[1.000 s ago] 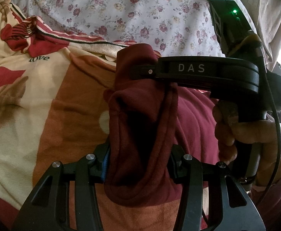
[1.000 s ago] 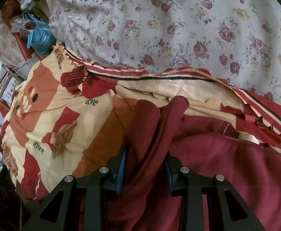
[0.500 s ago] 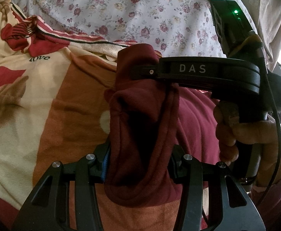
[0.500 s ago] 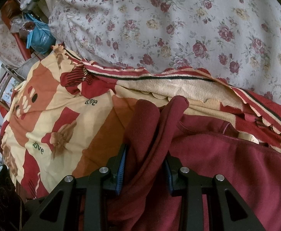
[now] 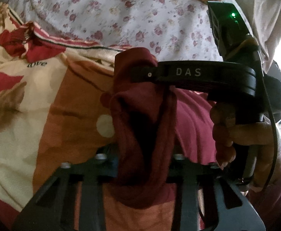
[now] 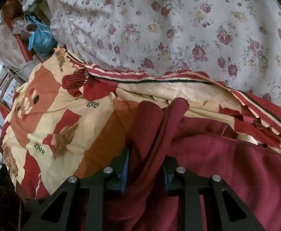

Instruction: Fold small clothes

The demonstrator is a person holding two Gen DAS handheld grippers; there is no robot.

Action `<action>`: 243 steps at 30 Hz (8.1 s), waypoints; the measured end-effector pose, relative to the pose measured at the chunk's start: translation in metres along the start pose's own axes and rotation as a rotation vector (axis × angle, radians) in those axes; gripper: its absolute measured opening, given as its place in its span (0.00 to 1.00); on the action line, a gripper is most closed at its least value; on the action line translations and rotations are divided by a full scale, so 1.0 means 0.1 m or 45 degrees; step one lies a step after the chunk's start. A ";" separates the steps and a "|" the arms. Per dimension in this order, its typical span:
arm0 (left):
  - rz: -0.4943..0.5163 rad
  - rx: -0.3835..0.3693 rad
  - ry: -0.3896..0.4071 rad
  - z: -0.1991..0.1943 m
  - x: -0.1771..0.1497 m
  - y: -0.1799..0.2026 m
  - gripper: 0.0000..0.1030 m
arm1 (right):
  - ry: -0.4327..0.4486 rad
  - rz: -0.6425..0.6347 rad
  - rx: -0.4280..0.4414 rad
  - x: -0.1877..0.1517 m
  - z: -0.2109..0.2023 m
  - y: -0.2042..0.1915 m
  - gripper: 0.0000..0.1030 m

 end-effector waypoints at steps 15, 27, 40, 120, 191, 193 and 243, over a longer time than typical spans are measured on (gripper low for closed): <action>0.337 -0.194 -0.059 0.10 0.06 1.62 0.19 | 0.254 0.130 0.048 -0.13 -1.47 1.00 0.20; 0.386 -0.173 -0.346 1.42 -0.44 2.25 0.19 | 0.107 0.471 -0.188 -0.96 -1.18 2.58 0.19; 0.613 -0.017 -0.110 0.27 -0.40 1.93 0.63 | 0.242 0.419 -0.167 -1.24 -1.81 2.35 0.47; 0.388 0.138 -0.071 0.53 -0.47 1.12 0.63 | 0.193 0.619 -0.470 -1.87 -1.44 2.40 0.51; 0.201 0.258 -0.026 -0.26 -0.59 0.90 0.78 | 0.352 0.181 -0.179 -1.85 -2.11 1.04 0.66; 0.225 0.335 -0.001 -0.24 -0.61 0.90 0.78 | 0.385 0.137 -0.160 -1.88 -2.14 0.87 0.63; 0.316 0.530 0.219 -0.61 -0.91 1.06 0.78 | 0.403 0.235 -0.452 -2.19 -2.06 0.80 0.87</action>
Point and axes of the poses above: each gripper's, at about its wrist camera, not at the fingertips, and z roughly the way its jaws point, y to its right, x to its top, the point moved 6 cm from there along z, roughly the way its jaws point, and after that the axes turned 12 degrees about -x, right-handed, at the moved point
